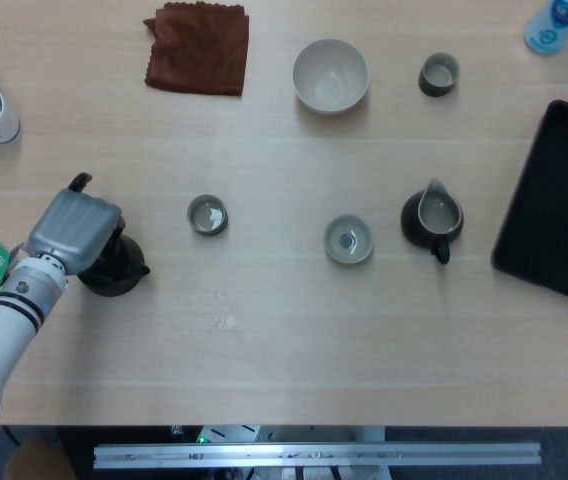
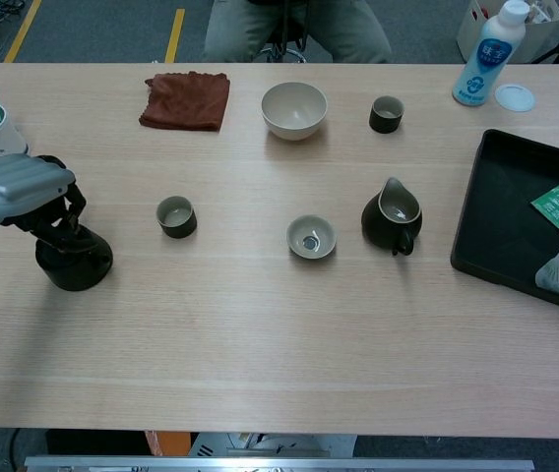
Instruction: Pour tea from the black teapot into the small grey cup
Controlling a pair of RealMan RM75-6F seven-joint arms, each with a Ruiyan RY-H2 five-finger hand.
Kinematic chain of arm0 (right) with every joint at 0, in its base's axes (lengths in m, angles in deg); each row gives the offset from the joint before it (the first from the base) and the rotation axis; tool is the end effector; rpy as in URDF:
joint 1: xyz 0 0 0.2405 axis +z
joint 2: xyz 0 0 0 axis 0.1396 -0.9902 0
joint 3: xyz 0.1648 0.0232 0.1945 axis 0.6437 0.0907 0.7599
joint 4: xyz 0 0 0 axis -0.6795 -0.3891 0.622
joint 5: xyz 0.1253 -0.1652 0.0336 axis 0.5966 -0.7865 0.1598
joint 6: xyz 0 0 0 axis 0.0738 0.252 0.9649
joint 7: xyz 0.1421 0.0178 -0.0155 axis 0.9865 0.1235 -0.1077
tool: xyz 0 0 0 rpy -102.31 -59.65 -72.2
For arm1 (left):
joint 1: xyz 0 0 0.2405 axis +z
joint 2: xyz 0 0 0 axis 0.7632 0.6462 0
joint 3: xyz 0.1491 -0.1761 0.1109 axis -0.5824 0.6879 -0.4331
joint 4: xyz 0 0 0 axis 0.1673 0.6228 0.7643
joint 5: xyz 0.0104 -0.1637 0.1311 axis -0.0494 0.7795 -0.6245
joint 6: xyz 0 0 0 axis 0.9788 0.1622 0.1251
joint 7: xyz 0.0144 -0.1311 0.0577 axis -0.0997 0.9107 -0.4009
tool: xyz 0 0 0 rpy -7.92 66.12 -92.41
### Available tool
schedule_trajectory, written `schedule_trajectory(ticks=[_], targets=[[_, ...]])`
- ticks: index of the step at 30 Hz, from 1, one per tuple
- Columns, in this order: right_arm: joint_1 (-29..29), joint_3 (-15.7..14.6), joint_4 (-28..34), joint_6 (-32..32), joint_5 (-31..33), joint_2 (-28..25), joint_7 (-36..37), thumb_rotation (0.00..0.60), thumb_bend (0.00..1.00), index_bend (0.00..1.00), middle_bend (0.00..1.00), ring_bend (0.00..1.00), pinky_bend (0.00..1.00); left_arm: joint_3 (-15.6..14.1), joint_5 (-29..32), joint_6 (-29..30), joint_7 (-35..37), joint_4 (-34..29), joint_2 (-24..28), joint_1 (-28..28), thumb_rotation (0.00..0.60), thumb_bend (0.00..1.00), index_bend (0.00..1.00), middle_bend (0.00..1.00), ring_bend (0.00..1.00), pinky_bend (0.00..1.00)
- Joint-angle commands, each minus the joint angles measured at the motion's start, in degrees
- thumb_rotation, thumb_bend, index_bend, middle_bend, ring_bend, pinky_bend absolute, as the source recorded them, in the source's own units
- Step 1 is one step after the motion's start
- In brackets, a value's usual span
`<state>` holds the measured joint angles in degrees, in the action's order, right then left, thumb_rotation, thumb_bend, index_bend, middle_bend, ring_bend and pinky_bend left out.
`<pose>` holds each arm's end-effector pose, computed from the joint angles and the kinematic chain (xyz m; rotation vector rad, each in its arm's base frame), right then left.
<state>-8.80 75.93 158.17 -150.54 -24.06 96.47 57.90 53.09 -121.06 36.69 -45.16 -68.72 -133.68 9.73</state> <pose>-0.3231 -0.1498 0.2094 1.2819 -0.9619 0.9566 -0.2315 0.2766 0.0396 -2.0077 -0.9498 -0.3683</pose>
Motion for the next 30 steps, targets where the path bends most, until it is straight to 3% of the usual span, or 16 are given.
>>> schedule_trajectory(ticks=[1, 17, 30], targets=[[0.0, 0.0, -0.1, 0.0, 0.0, 0.1, 0.1, 0.6, 0.0, 0.43, 0.36, 0.21, 0.23, 0.0, 0.0, 0.3, -0.2, -0.1, 0.1, -0.1, 0.293, 0.21, 0.73, 0.91, 0.71, 0.1], [0.0, 0.1, -0.3, -0.1, -0.1, 0.3, 0.2, 0.6, 0.0, 0.43, 0.36, 0.21, 0.23, 0.2, -1.1, 2.9, -0.9, -0.3, 0.6, 0.1, 0.281, 0.21, 0.91, 0.96, 0.75, 0.1], [0.5, 0.1, -0.4, 0.6, -0.3, 0.6, 0.1, 0.6, 0.0, 0.43, 0.36, 0.21, 0.23, 3.4, -3.2, 5.7, 3.9, -0.3, 1.6, 1.5, 0.234, 0.21, 0.91, 0.96, 0.75, 0.1]])
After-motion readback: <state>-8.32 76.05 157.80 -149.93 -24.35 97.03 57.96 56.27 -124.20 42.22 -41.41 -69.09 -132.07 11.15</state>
